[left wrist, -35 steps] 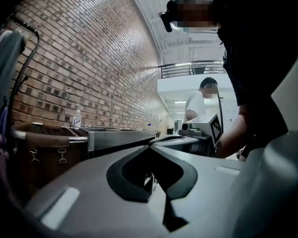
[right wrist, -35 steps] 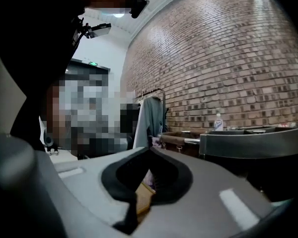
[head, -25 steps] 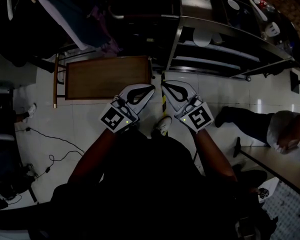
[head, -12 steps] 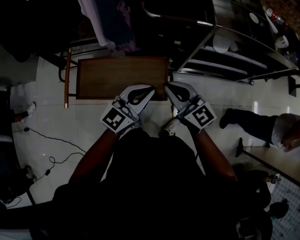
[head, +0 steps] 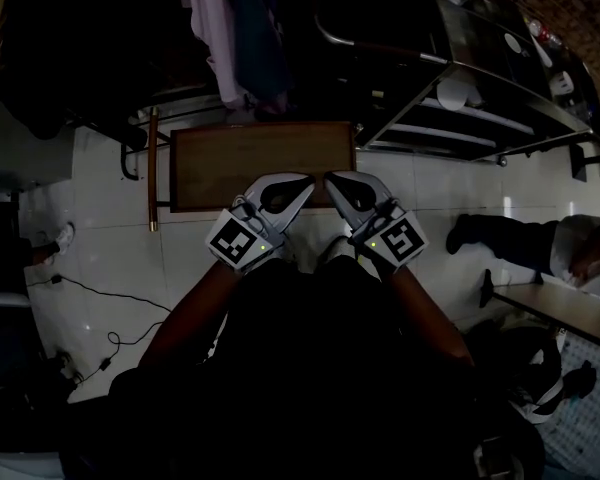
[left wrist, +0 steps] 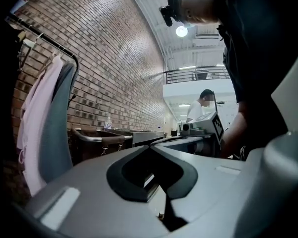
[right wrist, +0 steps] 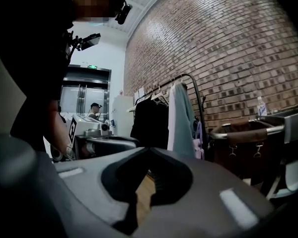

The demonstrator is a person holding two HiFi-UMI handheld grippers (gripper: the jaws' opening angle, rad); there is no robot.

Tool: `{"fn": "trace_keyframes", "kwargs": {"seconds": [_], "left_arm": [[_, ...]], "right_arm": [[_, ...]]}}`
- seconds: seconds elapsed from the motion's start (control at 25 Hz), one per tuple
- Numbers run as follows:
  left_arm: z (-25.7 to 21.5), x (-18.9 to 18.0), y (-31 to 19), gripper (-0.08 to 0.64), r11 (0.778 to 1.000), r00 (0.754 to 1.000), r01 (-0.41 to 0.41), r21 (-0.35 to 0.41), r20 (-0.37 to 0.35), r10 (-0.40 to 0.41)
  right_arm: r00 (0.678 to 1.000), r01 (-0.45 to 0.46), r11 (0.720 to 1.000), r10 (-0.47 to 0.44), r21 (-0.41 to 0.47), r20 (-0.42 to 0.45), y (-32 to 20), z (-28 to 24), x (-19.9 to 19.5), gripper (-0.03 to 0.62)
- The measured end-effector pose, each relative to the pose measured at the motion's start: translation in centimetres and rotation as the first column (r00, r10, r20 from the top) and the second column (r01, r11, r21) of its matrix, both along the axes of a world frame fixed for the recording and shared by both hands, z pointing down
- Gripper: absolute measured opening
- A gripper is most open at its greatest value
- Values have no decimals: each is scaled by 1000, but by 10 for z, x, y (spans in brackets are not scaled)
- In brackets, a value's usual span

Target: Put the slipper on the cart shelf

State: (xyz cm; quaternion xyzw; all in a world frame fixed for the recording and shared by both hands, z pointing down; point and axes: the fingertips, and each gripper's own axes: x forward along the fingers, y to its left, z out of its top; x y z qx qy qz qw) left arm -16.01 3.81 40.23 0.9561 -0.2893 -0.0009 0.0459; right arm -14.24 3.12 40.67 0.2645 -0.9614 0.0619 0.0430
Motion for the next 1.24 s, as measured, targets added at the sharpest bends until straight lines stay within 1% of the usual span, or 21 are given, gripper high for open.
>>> {"fn": "trace_keyframes", "kwargs": {"seconds": [0.36, 0.64, 0.76, 1.0, 1.24], "left_arm": [[-6, 6, 7, 0, 999, 999, 32, -6, 2, -32], [-5, 21, 14, 0, 999, 999, 36, -17, 11, -36], [-3, 26, 16, 0, 999, 999, 34, -21, 7, -34], [-4, 27, 16, 0, 999, 999, 44, -14, 16, -44], [-3, 25, 13, 0, 998, 999, 50, -25, 19, -50]], "right_arm": [[997, 71, 997, -71, -18, -13, 9, -3, 4, 0], [997, 77, 997, -77, -25, 0, 12, -4, 17, 0], [996, 89, 996, -89, -13, -3, 14, -3, 20, 0], [995, 96, 995, -96, -5, -3, 16, -5, 24, 0], [995, 104, 995, -104, -3, -7, 14, -5, 22, 0]]}}
